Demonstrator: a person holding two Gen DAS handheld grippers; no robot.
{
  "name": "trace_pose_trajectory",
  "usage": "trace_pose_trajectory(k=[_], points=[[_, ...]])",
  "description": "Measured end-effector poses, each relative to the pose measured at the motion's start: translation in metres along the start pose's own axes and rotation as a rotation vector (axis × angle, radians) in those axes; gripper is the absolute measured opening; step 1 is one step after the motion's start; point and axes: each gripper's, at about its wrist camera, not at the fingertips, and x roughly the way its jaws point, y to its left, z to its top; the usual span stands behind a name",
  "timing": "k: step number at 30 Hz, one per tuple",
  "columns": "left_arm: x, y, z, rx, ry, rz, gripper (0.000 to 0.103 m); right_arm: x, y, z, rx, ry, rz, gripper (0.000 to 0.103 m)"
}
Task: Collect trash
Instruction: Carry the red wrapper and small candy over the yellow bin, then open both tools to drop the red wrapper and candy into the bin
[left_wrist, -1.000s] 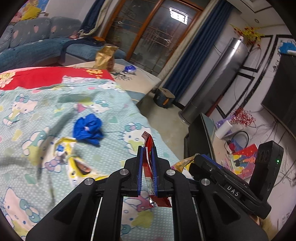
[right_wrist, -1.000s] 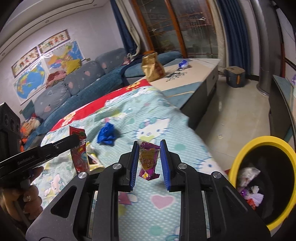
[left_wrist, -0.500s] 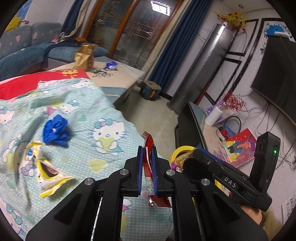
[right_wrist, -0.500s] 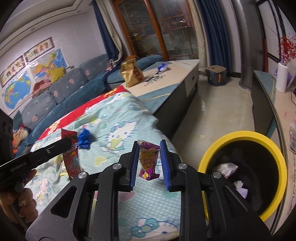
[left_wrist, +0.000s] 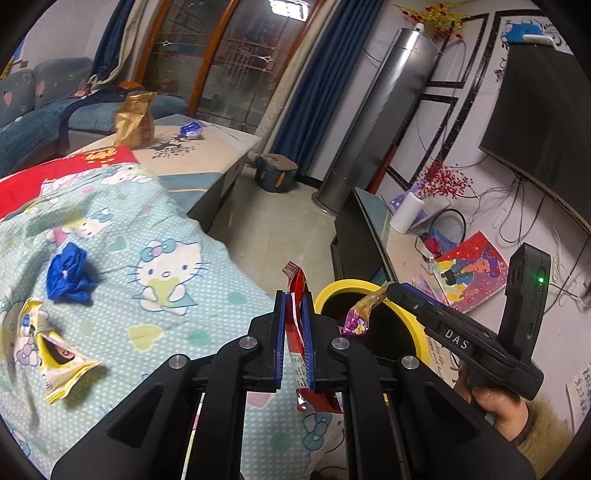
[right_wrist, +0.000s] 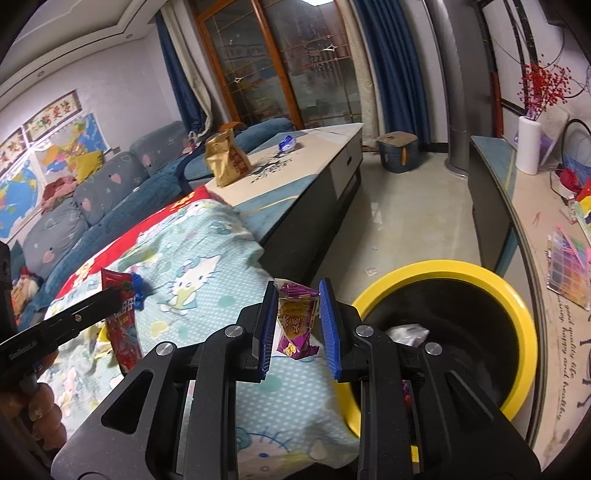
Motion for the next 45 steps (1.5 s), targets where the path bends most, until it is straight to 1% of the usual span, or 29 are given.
trace_pose_trajectory(k=[13,24,36,45], points=[[0.024,-0.043,-0.003,0.074,0.019,-0.071,0.009,-0.013,-0.043,0.008,0.065,-0.04,-0.073,0.018],[0.044,-0.074,-0.009,0.131,0.04,-0.11,0.009,-0.018,-0.079,0.01,0.121,-0.054,-0.12,0.018],[0.068,-0.094,-0.018,0.156,0.06,-0.158,0.009,-0.021,-0.112,0.008,0.183,-0.057,-0.178,0.018],[0.091,-0.106,-0.027,0.172,0.083,-0.169,0.009,-0.019,-0.129,0.005,0.206,-0.048,-0.196,0.018]])
